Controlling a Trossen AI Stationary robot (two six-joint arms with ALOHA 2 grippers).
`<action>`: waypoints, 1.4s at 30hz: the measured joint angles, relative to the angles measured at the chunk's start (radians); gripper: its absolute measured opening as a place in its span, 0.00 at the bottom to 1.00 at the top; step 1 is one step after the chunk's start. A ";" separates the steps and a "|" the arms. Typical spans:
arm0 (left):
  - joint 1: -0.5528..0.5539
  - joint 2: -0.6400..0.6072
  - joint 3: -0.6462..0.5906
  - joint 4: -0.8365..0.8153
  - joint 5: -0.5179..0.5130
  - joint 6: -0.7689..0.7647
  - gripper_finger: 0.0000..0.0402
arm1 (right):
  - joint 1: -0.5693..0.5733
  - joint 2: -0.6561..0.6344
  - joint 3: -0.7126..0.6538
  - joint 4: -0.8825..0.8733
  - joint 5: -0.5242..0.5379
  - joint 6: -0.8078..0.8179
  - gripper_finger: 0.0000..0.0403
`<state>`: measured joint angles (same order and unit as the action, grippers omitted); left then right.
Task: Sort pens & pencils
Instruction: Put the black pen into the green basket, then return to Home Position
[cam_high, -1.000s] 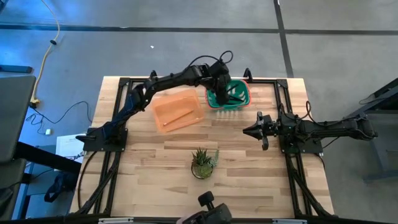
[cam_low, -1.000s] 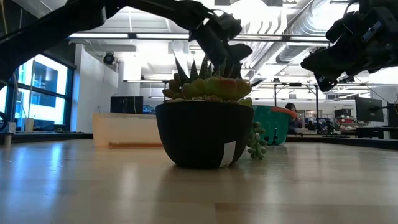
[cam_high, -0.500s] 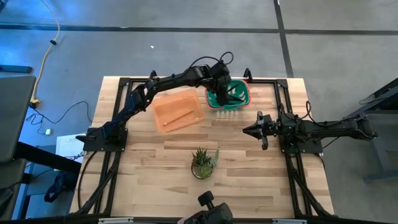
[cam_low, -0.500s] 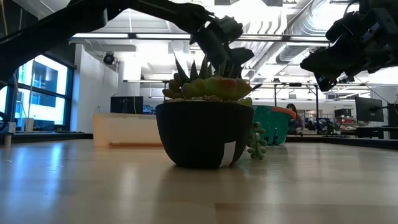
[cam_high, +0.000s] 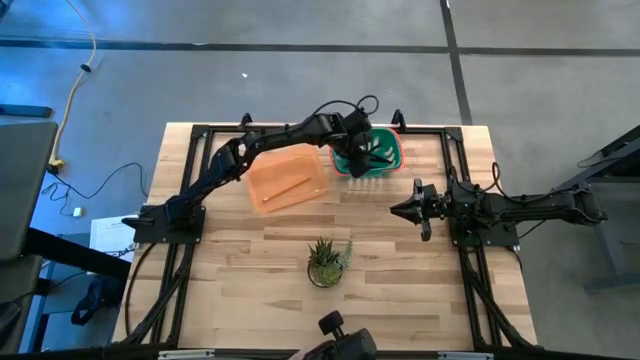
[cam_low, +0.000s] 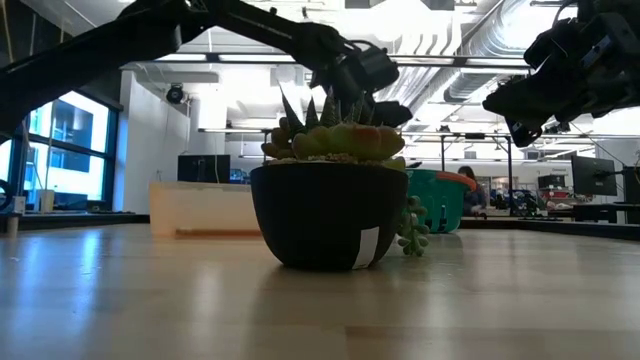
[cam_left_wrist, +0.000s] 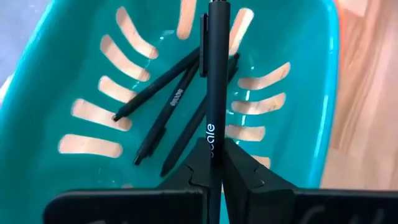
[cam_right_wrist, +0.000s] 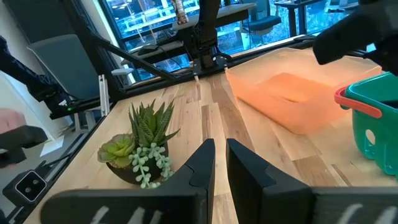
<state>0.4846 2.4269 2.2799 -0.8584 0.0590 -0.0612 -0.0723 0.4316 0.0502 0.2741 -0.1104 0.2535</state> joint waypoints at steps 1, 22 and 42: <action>0.000 0.000 0.000 -0.001 -0.004 0.000 0.01 | 0.000 0.000 0.000 0.000 0.000 0.000 0.08; -0.001 -0.001 0.000 0.011 -0.007 0.002 0.11 | 0.000 0.000 0.000 0.000 -0.001 0.000 0.08; -0.002 -0.003 0.000 0.015 0.025 0.003 0.23 | 0.000 0.000 0.000 0.000 -0.003 0.011 0.08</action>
<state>0.4824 2.4237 2.2799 -0.8439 0.0845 -0.0585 -0.0723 0.4316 0.0502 0.2741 -0.1139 0.2649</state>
